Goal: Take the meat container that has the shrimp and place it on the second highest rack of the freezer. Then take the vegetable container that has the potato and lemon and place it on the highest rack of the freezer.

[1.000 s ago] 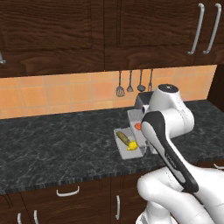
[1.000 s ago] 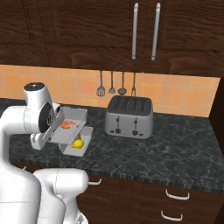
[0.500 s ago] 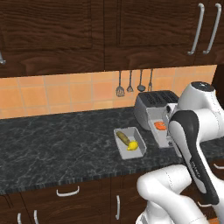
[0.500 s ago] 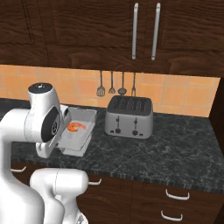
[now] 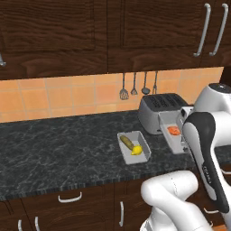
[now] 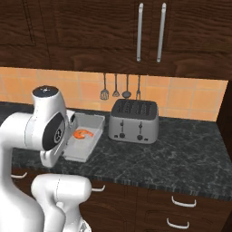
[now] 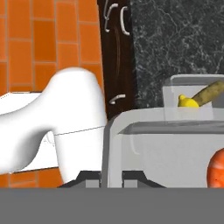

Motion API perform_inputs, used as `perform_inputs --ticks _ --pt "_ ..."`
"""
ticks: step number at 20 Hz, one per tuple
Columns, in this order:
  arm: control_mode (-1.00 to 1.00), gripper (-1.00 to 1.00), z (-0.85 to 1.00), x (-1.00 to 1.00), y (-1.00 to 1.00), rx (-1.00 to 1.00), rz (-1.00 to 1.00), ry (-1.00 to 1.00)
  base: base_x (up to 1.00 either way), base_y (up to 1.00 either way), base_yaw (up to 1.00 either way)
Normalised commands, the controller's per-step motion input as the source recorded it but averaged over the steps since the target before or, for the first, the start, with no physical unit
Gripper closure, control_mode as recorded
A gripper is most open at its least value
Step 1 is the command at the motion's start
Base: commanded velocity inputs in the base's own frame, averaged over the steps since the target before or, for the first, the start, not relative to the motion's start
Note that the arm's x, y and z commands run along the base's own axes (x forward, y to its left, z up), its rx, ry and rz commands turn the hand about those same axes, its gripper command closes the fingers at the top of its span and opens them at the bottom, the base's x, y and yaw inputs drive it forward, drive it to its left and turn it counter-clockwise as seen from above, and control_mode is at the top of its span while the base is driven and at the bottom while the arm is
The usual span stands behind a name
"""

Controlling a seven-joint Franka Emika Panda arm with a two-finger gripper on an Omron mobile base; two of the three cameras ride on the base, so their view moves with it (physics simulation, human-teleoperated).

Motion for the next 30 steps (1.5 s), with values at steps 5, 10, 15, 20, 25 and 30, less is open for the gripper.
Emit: perform_inputs --ticks 5,10,15,20,25,30 --pt "-1.0 1.0 0.0 -0.13 0.0 -0.01 -0.03 0.0 0.0 0.0 0.0" --pt "1.0 1.0 0.01 0.01 0.0 0.0 0.0 -0.01 -0.17 -0.09 -0.03" --pt "1.0 1.0 0.0 0.0 0.0 0.0 0.0 0.0 -0.94 -0.46 -0.4" --pt "1.0 1.0 0.0 0.0 0.0 0.0 0.0 0.0 -0.36 -0.04 -0.84" --pt "1.0 1.0 0.0 0.0 0.0 0.0 0.0 0.0 -0.31 0.0 -0.91" --pt "1.0 1.0 0.0 0.0 0.0 0.0 0.0 0.0 -0.22 0.0 -0.95"
